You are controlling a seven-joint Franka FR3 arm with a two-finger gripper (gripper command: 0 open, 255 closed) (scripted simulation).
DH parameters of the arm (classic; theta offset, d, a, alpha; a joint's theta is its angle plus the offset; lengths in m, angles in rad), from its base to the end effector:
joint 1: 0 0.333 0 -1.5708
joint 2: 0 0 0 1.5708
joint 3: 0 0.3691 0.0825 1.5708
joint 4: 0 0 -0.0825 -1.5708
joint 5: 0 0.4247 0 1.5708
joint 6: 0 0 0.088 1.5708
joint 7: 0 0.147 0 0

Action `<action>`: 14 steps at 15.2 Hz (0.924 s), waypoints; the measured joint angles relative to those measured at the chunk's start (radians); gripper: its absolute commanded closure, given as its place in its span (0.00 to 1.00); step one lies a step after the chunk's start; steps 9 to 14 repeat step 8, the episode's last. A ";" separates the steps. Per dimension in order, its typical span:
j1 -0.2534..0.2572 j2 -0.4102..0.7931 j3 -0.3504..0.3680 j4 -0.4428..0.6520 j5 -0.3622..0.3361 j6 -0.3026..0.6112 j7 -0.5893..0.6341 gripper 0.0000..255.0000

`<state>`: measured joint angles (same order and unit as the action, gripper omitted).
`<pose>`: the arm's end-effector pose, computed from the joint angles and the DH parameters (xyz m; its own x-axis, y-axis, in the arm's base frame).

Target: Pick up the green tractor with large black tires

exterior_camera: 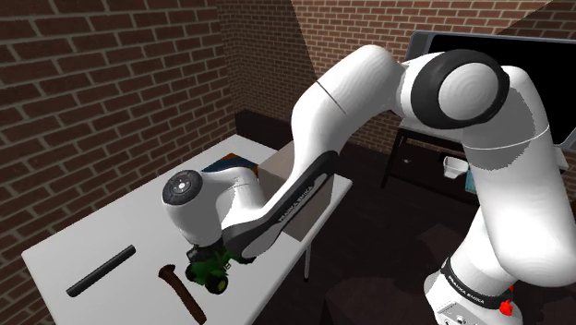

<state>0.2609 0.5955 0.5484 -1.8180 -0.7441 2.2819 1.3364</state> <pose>0.5310 0.4669 0.2262 0.9687 -0.0889 0.2316 -0.1154 -0.9879 0.1033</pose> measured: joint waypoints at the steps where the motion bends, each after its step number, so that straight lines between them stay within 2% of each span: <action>1: -0.005 -0.011 0.005 -0.006 0.006 -0.003 -0.005 1.00; 7: -0.025 -0.064 0.035 0.000 0.054 -0.051 -0.046 1.00; 14: -0.026 -0.069 0.038 -0.001 0.058 -0.055 -0.047 1.00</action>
